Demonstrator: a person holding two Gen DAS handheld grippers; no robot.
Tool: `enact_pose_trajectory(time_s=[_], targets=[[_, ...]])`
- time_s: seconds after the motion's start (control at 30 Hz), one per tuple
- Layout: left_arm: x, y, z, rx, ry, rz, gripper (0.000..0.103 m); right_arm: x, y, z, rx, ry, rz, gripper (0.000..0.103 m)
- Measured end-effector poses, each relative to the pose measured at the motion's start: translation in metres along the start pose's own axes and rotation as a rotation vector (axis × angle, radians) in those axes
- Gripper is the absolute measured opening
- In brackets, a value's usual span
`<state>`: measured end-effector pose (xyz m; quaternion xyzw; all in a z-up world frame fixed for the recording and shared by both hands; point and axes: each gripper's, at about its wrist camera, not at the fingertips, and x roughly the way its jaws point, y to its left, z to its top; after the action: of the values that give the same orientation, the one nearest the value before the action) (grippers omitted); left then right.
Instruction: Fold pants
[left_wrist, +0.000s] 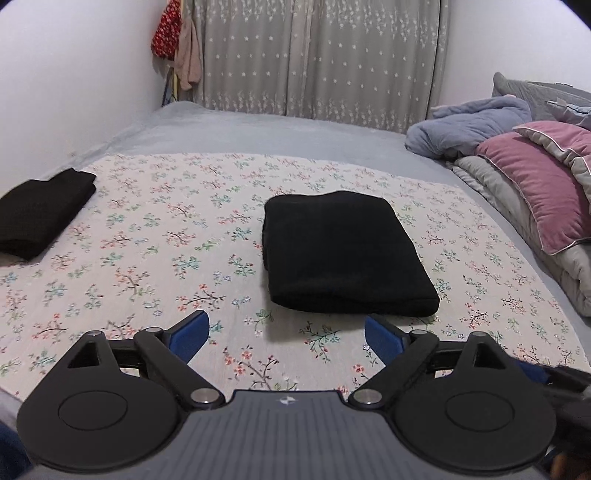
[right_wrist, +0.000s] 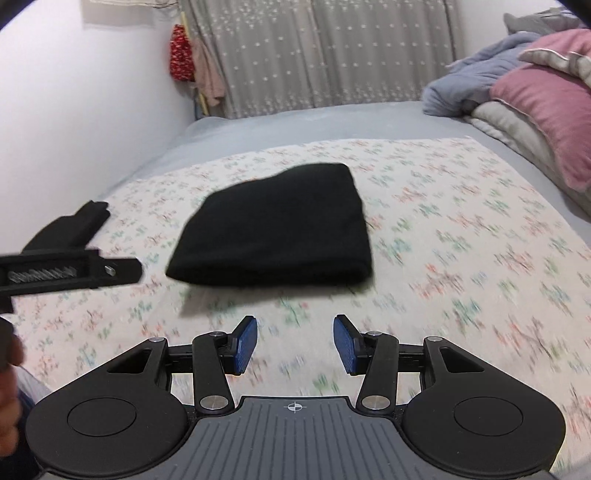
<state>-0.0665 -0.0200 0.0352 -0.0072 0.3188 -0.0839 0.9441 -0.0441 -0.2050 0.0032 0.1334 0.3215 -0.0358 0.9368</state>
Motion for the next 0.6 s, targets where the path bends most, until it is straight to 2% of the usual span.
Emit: enact_pose_trajectory(time_s=[0.13,0.2,0.27,0.33,0.53,0.6], targets=[[-0.001,0.002,-0.009,0.005,0.000,0.004,0.103,-0.023,-0.006,0.003,0.096,-0.044,-0.005,0.046],[0.000,0.004,-0.017,0.021,0.007,0.010,0.103,-0.030,-0.003,0.000,0.102,-0.055,-0.011,0.046],[0.004,0.010,-0.024,0.031,0.013,0.026,0.103,-0.031,0.002,-0.001,0.078,-0.065,-0.012,0.046],[0.010,0.018,-0.031,0.026,0.022,0.051,0.103,-0.029,0.006,-0.005,0.052,-0.081,-0.014,0.050],[0.018,0.029,-0.044,0.016,0.053,0.045,0.103,-0.013,0.017,-0.016,-0.022,-0.083,-0.045,0.052],[0.016,0.032,-0.045,0.010,0.050,0.043,0.103,-0.014,0.024,-0.016,-0.049,-0.097,-0.038,0.060]])
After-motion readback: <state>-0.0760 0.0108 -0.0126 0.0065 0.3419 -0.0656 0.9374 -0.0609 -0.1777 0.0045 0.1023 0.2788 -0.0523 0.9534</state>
